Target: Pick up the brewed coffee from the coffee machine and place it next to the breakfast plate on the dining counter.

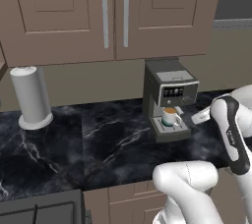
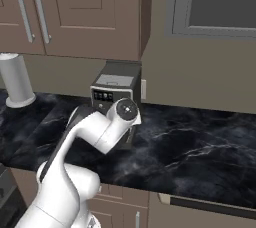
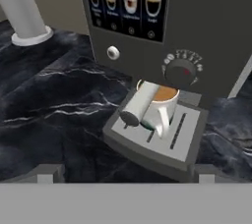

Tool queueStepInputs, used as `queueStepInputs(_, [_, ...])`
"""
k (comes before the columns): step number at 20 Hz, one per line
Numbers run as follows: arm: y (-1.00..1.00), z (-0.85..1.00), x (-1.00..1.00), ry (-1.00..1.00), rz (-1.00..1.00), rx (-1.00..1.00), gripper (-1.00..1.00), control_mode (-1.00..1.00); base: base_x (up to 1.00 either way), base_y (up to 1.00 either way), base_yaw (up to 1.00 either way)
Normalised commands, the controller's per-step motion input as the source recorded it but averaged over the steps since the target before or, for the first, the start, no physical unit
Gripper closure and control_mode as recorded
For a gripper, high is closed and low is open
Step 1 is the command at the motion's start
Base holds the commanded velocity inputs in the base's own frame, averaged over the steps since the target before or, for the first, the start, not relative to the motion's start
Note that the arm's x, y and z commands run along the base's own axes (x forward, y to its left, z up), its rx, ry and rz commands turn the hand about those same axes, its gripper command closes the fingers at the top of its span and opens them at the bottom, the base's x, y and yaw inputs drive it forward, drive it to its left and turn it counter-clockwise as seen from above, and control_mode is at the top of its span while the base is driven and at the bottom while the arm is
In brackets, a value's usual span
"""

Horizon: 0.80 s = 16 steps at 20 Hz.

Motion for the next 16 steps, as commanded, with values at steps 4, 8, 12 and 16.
queueStepInputs(4, [-0.13, -0.38, 0.07, -0.04, 0.27, 0.08, -1.00, -1.00, 0.00, 0.00, 0.00])
queueStepInputs(8, [0.00, -0.38, 0.13, -0.07, 0.19, 0.04, -1.00, -1.00, 0.00, 0.00, 0.00])
queueStepInputs(12, [0.00, -0.27, 0.21, -0.10, 0.14, 0.06, -1.00, -1.00, 0.00, 0.00, 0.00])
queueStepInputs(16, [0.00, -0.11, 0.32, -0.10, 0.10, 0.08, -1.00, -1.00, 0.00, 0.00, 0.00])
